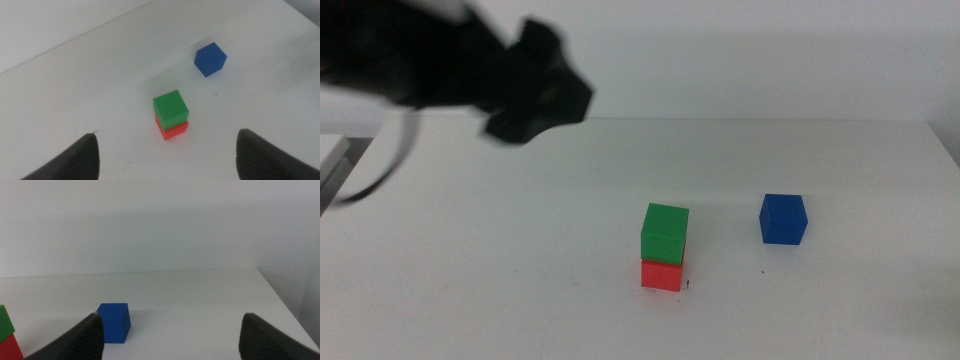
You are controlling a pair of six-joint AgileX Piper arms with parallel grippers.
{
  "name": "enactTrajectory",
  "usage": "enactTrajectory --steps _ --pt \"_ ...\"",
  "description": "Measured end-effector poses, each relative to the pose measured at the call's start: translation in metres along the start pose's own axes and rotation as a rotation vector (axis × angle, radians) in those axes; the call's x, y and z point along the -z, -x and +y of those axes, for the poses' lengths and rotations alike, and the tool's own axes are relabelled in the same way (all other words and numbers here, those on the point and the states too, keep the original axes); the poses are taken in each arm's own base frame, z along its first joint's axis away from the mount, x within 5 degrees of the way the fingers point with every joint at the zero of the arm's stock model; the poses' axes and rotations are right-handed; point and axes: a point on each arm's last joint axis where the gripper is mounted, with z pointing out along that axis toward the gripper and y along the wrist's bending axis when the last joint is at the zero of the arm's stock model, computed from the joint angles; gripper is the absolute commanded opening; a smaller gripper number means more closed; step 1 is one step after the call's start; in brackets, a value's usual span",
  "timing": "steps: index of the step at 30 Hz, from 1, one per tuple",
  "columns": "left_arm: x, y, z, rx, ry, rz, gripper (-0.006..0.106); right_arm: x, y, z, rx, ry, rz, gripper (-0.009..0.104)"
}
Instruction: Stack red cubes first, then green, then blue cubes in a specific spot.
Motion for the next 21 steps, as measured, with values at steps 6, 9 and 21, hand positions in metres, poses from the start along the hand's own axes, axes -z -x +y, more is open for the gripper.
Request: enactTrajectory --steps 6,9,21 --pt "0.030 -0.020 0.000 0.014 -0.044 -0.052 0.094 0.000 0.000 0.000 0.000 0.000 0.000 0.093" --pt "0.030 -0.021 -0.001 0.015 -0.049 -0.050 0.094 0.000 0.000 0.000 0.000 0.000 0.000 0.093" --pt "0.031 -0.014 -0.001 0.015 -0.057 -0.135 0.094 0.000 0.001 0.000 -0.088 0.005 -0.008 0.093"
